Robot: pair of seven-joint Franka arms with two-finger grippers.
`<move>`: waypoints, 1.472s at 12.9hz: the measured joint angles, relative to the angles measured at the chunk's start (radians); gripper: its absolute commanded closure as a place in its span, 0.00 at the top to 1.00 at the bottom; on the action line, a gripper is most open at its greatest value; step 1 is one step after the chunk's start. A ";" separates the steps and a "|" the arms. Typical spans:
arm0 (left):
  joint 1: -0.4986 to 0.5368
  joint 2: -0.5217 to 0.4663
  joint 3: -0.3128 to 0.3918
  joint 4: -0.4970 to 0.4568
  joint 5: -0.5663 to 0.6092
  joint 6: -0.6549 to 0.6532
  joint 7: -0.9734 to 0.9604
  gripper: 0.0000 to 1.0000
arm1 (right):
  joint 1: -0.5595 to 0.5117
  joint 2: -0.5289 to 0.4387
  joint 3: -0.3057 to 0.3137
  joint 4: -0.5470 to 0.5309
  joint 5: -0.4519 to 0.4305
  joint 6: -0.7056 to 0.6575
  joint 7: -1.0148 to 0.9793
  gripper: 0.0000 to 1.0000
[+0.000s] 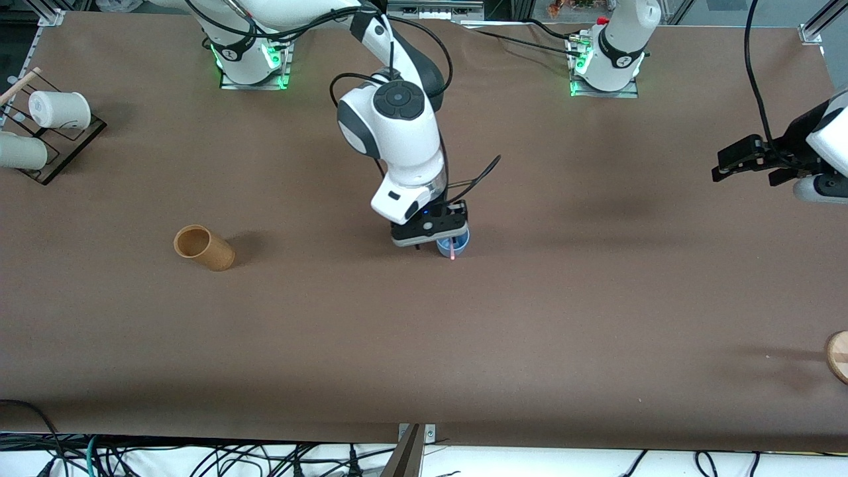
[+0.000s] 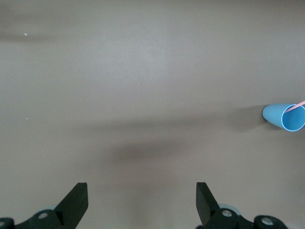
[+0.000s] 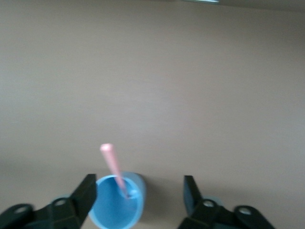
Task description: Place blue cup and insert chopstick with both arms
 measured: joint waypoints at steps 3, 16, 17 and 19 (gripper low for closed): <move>-0.013 0.005 -0.005 0.000 0.000 0.000 -0.004 1.00 | -0.082 -0.035 -0.044 0.017 0.031 -0.169 -0.089 1.00; -0.014 0.005 -0.006 0.000 0.000 0.000 -0.004 1.00 | -0.549 -0.561 -0.042 -0.326 0.136 -0.528 -0.684 1.00; -0.016 0.005 -0.006 0.000 0.000 0.000 -0.004 1.00 | -0.581 -0.615 -0.016 -0.375 0.110 -0.528 -0.700 1.00; -0.019 0.005 -0.007 0.000 0.000 0.000 -0.004 1.00 | -0.604 -0.695 0.006 -0.452 0.083 -0.527 -0.715 1.00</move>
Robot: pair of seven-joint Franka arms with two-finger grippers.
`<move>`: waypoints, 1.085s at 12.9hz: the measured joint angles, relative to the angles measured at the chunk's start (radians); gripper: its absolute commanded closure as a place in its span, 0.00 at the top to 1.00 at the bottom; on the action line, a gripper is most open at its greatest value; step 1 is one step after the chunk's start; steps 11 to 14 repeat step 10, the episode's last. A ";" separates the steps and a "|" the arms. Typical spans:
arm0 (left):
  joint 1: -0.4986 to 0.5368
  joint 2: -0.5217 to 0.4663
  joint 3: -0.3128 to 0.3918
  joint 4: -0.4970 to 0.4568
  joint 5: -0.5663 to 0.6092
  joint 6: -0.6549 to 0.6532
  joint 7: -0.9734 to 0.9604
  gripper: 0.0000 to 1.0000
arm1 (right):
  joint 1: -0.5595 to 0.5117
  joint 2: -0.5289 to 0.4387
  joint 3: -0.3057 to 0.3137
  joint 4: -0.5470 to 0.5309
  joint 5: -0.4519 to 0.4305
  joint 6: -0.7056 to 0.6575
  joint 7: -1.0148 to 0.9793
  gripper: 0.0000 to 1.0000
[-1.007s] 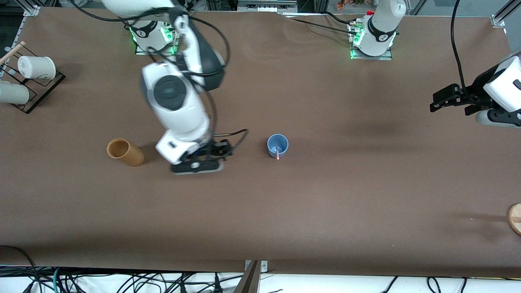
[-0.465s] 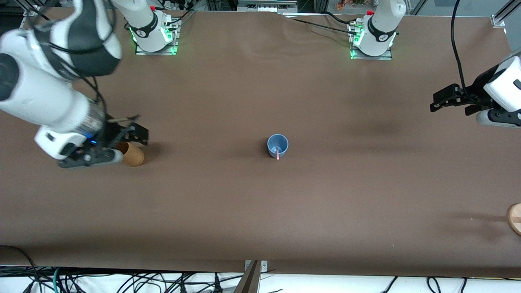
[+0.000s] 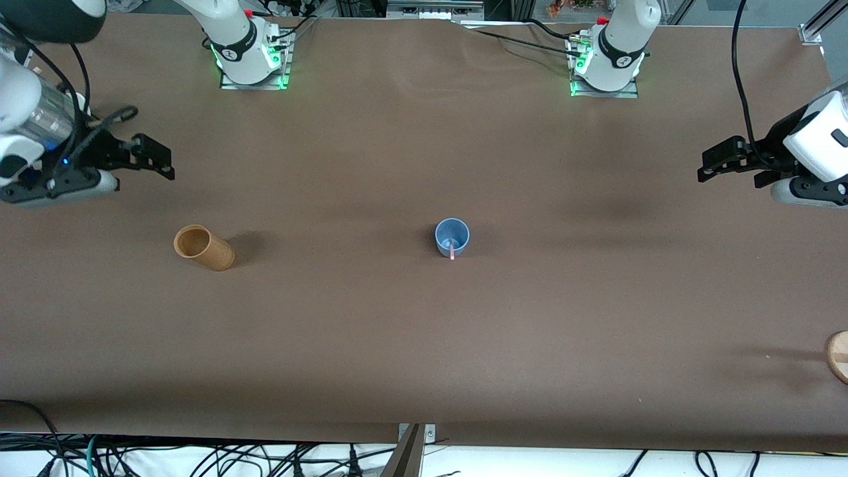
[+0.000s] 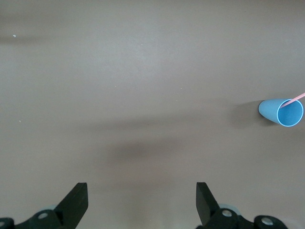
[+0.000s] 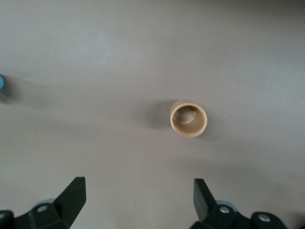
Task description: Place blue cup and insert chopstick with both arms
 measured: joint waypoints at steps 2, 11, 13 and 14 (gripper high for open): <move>0.000 0.000 0.000 0.000 0.000 0.000 0.000 1.00 | -0.003 -0.038 0.005 -0.053 -0.023 0.014 -0.002 1.00; -0.002 0.000 0.000 0.000 0.000 0.000 0.000 1.00 | -0.004 0.004 0.013 -0.031 -0.044 0.042 -0.004 1.00; -0.002 0.000 0.000 0.000 0.000 0.000 0.000 1.00 | -0.004 0.004 0.013 -0.031 -0.044 0.042 -0.004 1.00; -0.002 0.000 0.000 0.000 0.000 0.000 0.000 1.00 | -0.004 0.004 0.013 -0.031 -0.044 0.042 -0.004 1.00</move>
